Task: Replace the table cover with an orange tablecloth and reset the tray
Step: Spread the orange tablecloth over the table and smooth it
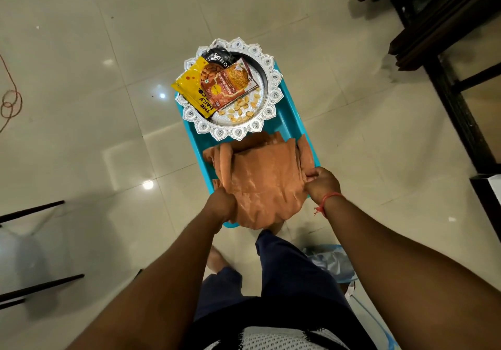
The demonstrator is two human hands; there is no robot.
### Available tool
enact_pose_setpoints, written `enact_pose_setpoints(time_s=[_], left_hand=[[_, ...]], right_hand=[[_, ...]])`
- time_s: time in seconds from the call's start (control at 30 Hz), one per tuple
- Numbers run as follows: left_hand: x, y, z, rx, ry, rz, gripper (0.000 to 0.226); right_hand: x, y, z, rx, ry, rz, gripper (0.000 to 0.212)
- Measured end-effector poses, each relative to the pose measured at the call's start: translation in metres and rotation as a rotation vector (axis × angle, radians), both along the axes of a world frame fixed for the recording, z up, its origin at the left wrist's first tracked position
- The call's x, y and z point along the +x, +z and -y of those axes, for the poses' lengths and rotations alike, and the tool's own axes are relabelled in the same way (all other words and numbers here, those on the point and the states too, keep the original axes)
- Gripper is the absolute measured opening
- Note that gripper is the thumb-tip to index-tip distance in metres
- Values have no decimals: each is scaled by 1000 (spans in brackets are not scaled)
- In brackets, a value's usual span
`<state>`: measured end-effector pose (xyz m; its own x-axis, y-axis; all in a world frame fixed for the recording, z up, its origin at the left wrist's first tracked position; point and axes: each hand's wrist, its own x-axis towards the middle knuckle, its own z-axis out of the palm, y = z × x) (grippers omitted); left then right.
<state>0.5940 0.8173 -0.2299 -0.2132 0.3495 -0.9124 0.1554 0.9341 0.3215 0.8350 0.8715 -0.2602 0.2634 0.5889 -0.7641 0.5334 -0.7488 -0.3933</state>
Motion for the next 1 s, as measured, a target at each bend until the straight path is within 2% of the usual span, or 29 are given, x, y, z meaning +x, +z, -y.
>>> enact_pose_setpoints(time_s=[0.17, 0.53, 0.63, 0.73, 0.83, 0.93, 1.0], left_hand=[[-9, 16, 3, 35, 35, 54, 32], [-30, 93, 40, 234, -145, 63, 23], [-35, 111, 58, 333, -112, 128, 23], [-44, 122, 70, 462, -83, 155, 28], [-61, 129, 80, 584, -58, 191, 36], [-85, 152, 90, 663, 76, 118, 25], [-100, 195, 109, 693, 188, 33, 23]], right_hand=[[-19, 20, 14, 125, -42, -2, 23], [-86, 103, 76, 405, -110, -43, 11], [-108, 126, 95, 471, -92, -65, 16], [-132, 151, 114, 540, -49, -128, 19], [-162, 181, 130, 581, 60, -225, 12], [-194, 210, 135, 605, 180, -339, 11], [-217, 230, 139, 619, 259, -424, 12]])
